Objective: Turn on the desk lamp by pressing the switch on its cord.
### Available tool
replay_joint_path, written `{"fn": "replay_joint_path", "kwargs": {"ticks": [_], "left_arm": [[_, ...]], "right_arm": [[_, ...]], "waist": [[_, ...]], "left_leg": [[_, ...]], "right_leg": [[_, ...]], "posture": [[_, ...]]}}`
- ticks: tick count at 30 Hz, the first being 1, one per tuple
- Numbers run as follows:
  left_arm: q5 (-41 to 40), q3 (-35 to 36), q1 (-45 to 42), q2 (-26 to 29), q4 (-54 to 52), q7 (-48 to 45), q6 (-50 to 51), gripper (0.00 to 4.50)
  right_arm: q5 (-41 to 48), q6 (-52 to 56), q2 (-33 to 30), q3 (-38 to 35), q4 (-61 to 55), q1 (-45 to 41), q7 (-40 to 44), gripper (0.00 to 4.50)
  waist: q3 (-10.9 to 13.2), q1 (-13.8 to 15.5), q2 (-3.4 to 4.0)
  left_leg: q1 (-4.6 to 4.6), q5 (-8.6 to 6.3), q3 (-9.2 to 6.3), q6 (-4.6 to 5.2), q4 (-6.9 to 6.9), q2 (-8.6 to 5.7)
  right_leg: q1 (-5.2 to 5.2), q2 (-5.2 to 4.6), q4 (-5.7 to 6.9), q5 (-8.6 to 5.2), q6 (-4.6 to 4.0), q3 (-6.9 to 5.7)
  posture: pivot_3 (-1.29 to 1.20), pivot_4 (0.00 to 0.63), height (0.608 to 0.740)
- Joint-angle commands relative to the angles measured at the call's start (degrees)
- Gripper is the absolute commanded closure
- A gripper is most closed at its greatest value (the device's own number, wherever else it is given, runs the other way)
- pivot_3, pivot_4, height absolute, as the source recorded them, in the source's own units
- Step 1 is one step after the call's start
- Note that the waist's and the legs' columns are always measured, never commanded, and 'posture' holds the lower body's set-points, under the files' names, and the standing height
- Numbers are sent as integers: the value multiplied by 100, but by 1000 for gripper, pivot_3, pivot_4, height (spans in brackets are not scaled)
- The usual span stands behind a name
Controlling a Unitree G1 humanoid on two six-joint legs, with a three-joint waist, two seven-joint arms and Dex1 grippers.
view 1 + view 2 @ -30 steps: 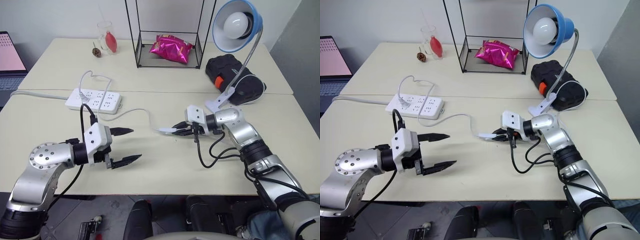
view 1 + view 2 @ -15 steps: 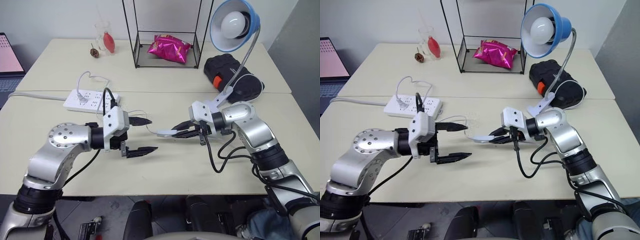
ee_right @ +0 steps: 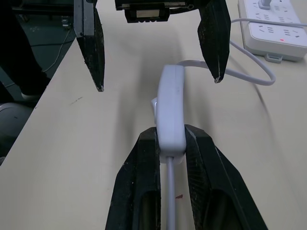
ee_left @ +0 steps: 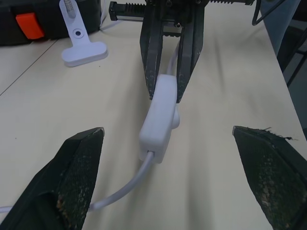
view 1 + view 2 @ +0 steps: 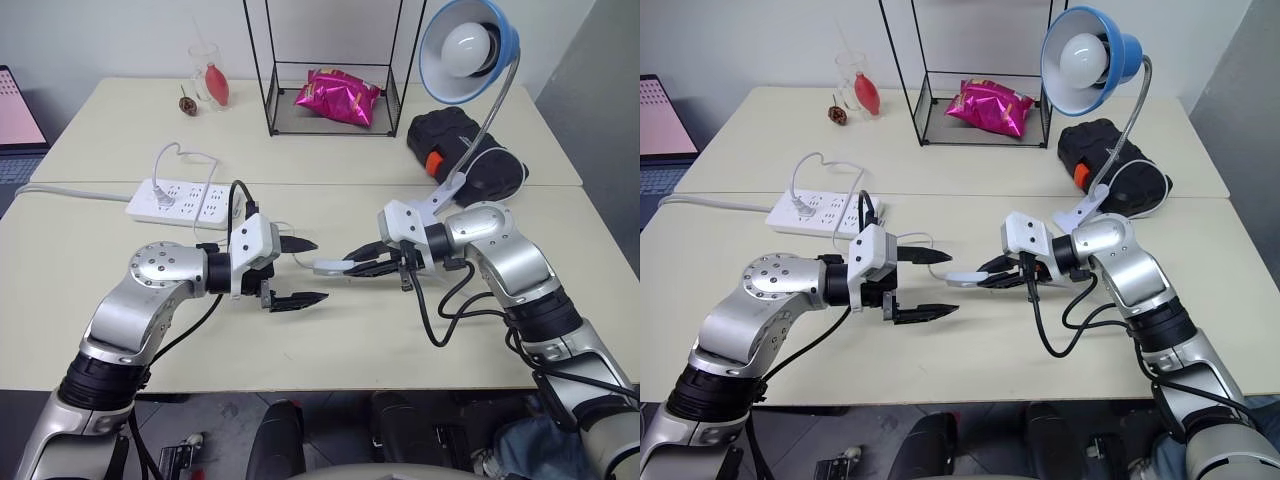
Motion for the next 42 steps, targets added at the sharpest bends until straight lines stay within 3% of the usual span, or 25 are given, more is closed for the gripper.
{"fn": "replay_joint_path", "kwargs": {"ticks": [1, 14, 18, 36, 37, 38, 42], "left_arm": [[74, -24, -164, -120, 44, 46, -109, 687], [547, -286, -376, -389, 508, 58, -516, 3354], [661, -285, -419, -407, 627, 52, -662, 3752], [495, -103, -437, -424, 598, 19, -667, 3853], [445, -107, -411, -388, 557, -60, -641, 3154], [428, -112, -393, -361, 533, -105, -634, 3148], [377, -80, -243, -250, 421, -246, -664, 2202]], "right_arm": [[162, -9, -8, -82, -237, -17, 13, 4121], [234, 24, 8, -17, -310, -51, -34, 4121], [255, 18, 3, -6, -307, -67, -40, 4122], [253, -40, 0, 49, -343, -64, -1, 4121], [256, -39, 2, 50, -345, -64, 1, 4121], [258, -38, 4, 49, -345, -64, 2, 4121], [299, 12, 20, 21, -351, -69, 7, 4123]], "waist": [[0, 0, 0], [0, 1, 0], [0, 1, 0], [0, -3, 0], [0, -4, 0], [0, -5, 0], [0, -8, 0]], "left_leg": [[0, 0, 0, 0, 0, 0], [0, 0, -1, 0, 1, -1], [0, 0, 0, 0, 1, -1], [0, 0, -1, 0, 1, -1], [0, 0, 0, 0, 1, -1], [0, 0, 0, 0, 1, -1], [0, 0, -1, 0, 1, -1]], "right_leg": [[0, 0, 0, 0, 0, 0], [0, 0, 1, 0, 0, 1], [0, 0, 1, 0, 0, 1], [0, 0, 1, 0, 1, 1], [0, 0, 1, 0, 1, 1], [0, 0, 0, 0, 1, 1], [0, 0, 1, 0, 0, 0]], "posture": [[0, 150, 740], [0, 150, 740], [0, 150, 740], [0, 150, 740], [0, 150, 740], [0, 150, 740], [0, 150, 740]]}}
